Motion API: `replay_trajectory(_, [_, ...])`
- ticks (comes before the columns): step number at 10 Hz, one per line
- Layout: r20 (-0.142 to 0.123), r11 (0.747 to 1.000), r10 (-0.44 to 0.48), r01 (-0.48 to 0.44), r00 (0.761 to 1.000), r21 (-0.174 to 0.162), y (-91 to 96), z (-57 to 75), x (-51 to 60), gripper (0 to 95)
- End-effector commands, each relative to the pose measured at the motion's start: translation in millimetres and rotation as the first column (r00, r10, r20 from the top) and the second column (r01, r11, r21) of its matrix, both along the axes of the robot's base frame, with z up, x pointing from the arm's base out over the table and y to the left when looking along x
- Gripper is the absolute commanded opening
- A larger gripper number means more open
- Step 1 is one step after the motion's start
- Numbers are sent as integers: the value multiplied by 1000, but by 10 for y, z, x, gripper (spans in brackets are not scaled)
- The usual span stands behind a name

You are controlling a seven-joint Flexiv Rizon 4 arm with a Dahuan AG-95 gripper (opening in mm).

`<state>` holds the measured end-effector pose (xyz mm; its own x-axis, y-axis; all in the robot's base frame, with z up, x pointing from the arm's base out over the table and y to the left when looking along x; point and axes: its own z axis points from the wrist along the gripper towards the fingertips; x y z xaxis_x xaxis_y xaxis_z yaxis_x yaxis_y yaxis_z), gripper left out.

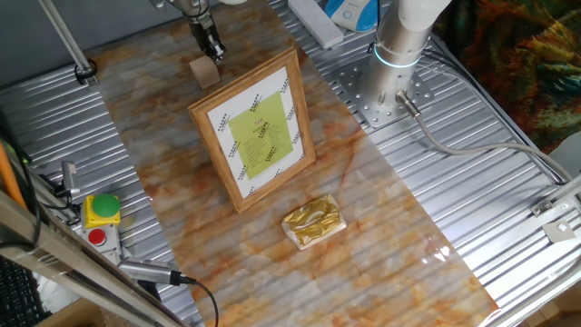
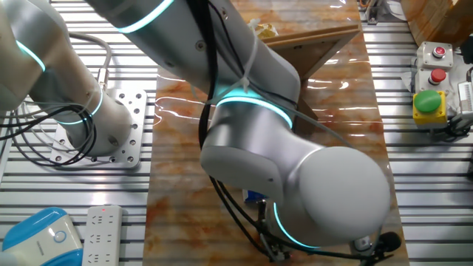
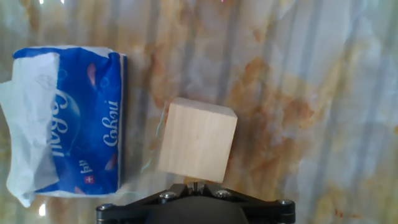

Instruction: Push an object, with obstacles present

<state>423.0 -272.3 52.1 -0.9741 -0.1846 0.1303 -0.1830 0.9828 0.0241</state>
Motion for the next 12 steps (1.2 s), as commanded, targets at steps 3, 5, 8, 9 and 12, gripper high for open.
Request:
replay_trajectory(3, [13, 1000, 11, -11, 1000, -4, -3, -23, 31, 0])
replay_trajectory(5, [19, 1000, 20, -20, 1000, -1, 5, -22, 49, 0])
replay_trajectory(8, [22, 999, 44, -44, 999, -6, 29, -12, 111, 0])
replay_trajectory(9, [26, 999, 47, -47, 999, -6, 37, -16, 122, 0])
replay_trajectory(12, [30, 999, 47, -47, 998, -10, 93, -45, 187, 0])
